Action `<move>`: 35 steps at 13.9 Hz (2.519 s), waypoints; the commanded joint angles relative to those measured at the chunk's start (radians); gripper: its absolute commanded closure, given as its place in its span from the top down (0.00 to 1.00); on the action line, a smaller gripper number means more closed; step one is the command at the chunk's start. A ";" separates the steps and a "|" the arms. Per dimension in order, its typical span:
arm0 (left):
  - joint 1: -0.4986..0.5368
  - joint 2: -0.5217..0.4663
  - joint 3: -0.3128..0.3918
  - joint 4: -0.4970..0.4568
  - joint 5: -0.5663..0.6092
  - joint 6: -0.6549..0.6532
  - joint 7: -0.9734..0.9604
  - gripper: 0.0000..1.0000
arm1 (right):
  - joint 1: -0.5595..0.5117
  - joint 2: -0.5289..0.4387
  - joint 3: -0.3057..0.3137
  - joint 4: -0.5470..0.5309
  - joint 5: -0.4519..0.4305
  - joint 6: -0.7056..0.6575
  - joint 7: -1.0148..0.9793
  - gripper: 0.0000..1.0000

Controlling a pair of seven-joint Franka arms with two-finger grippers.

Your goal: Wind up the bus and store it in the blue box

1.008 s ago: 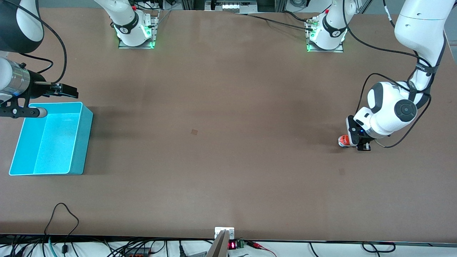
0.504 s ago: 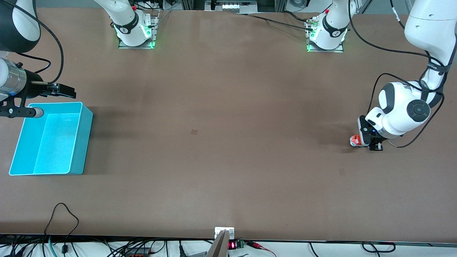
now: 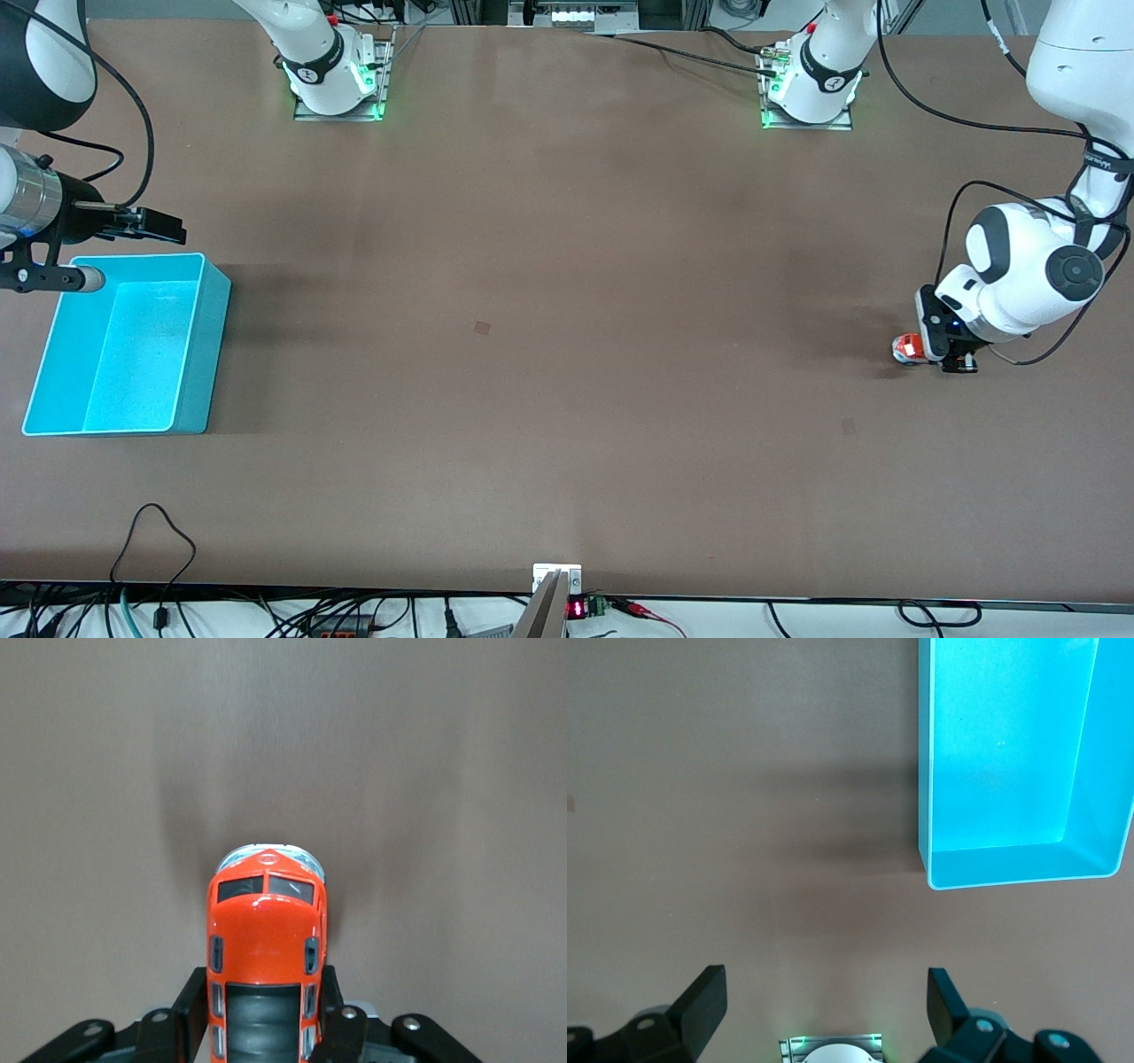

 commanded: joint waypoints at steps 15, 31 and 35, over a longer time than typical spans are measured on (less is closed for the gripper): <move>0.028 -0.137 -0.105 0.105 -0.062 -0.413 0.011 1.00 | -0.007 0.004 0.003 0.016 0.015 -0.013 -0.008 1.00; -0.010 -0.088 -0.110 0.189 -0.174 -0.408 -0.151 1.00 | -0.010 0.006 0.003 0.016 0.015 -0.013 -0.009 1.00; -0.024 -0.097 -0.108 0.212 -0.187 -0.413 -0.283 1.00 | -0.012 0.006 0.003 0.014 0.015 -0.014 -0.009 1.00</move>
